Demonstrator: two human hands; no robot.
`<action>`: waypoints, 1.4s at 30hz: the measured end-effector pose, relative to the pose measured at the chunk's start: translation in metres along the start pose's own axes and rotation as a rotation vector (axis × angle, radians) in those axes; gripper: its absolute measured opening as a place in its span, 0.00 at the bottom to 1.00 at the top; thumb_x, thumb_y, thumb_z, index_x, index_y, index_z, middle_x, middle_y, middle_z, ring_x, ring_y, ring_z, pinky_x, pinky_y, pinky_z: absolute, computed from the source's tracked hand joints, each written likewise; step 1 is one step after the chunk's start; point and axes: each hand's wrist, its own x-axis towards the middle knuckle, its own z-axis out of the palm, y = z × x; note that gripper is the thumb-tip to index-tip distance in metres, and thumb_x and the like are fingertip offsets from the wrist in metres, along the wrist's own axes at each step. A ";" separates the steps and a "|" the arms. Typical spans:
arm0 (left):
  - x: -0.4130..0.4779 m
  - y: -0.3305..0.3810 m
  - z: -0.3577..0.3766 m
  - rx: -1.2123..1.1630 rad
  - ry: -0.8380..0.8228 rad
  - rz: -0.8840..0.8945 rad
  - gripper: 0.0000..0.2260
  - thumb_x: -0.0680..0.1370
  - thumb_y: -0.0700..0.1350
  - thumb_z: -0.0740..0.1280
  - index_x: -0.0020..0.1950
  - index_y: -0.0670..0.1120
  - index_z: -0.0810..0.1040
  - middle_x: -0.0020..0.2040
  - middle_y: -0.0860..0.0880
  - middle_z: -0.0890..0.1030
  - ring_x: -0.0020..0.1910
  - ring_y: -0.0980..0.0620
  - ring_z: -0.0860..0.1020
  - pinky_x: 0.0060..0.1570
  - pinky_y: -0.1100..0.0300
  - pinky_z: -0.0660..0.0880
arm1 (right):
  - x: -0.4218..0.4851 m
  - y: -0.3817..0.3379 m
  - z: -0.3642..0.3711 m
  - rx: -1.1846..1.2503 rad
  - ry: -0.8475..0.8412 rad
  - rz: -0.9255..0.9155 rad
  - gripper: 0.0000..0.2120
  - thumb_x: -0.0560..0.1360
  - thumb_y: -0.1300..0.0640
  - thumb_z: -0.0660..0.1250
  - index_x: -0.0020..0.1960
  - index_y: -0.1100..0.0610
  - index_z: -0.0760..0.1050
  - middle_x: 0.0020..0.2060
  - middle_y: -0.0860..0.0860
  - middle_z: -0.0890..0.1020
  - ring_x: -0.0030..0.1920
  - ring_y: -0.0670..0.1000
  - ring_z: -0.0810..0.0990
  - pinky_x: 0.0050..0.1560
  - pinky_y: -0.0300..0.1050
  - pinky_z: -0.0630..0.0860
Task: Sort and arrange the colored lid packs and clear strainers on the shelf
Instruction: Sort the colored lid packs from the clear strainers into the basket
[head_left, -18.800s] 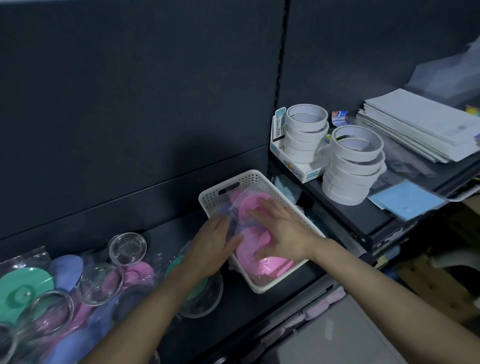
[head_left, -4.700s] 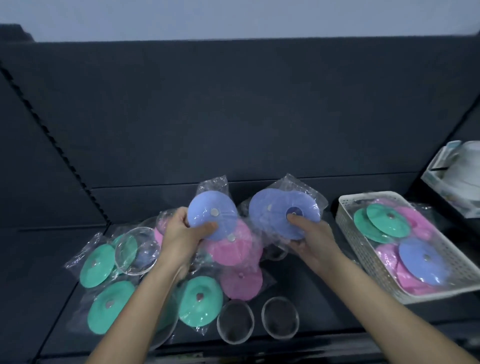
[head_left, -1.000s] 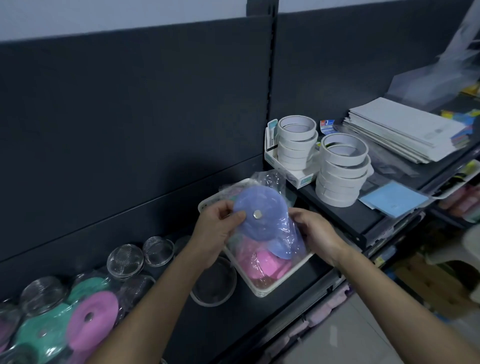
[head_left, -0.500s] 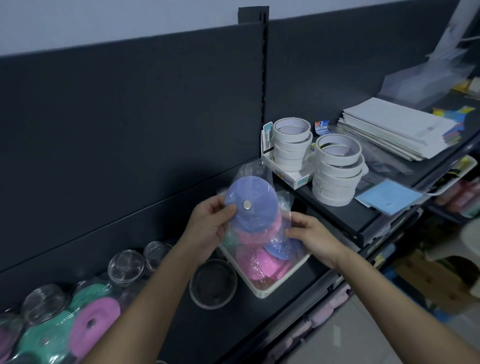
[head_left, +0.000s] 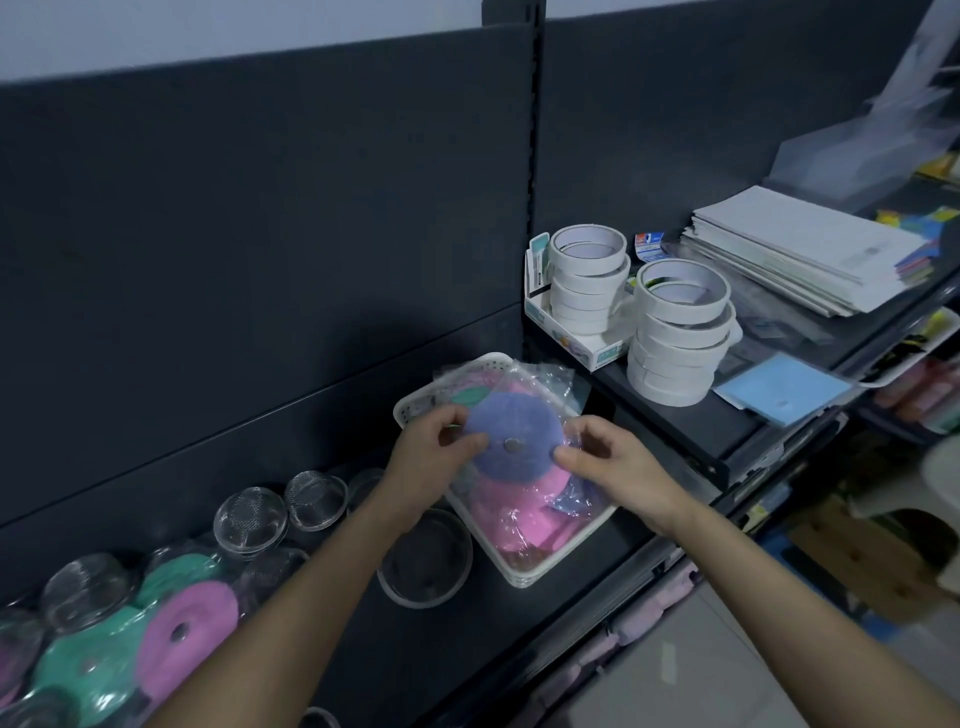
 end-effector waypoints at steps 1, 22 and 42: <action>0.001 0.000 -0.001 0.087 -0.041 0.023 0.02 0.74 0.36 0.68 0.41 0.40 0.78 0.38 0.48 0.79 0.39 0.54 0.75 0.42 0.59 0.73 | 0.001 0.002 0.001 -0.020 -0.011 -0.016 0.17 0.69 0.51 0.75 0.51 0.60 0.75 0.38 0.57 0.74 0.37 0.53 0.72 0.40 0.46 0.72; 0.006 -0.027 0.005 0.969 -0.369 0.377 0.36 0.74 0.47 0.69 0.77 0.50 0.55 0.78 0.53 0.56 0.77 0.53 0.49 0.75 0.55 0.49 | 0.001 -0.012 0.002 -0.272 -0.163 0.008 0.24 0.69 0.53 0.75 0.61 0.56 0.70 0.53 0.45 0.75 0.52 0.42 0.73 0.55 0.37 0.70; -0.034 -0.028 -0.031 0.689 -0.099 0.307 0.33 0.71 0.53 0.68 0.74 0.48 0.63 0.74 0.51 0.62 0.73 0.59 0.60 0.67 0.72 0.53 | 0.000 -0.056 0.041 -0.553 0.162 -0.309 0.32 0.71 0.54 0.73 0.71 0.58 0.66 0.63 0.52 0.71 0.66 0.51 0.67 0.66 0.36 0.57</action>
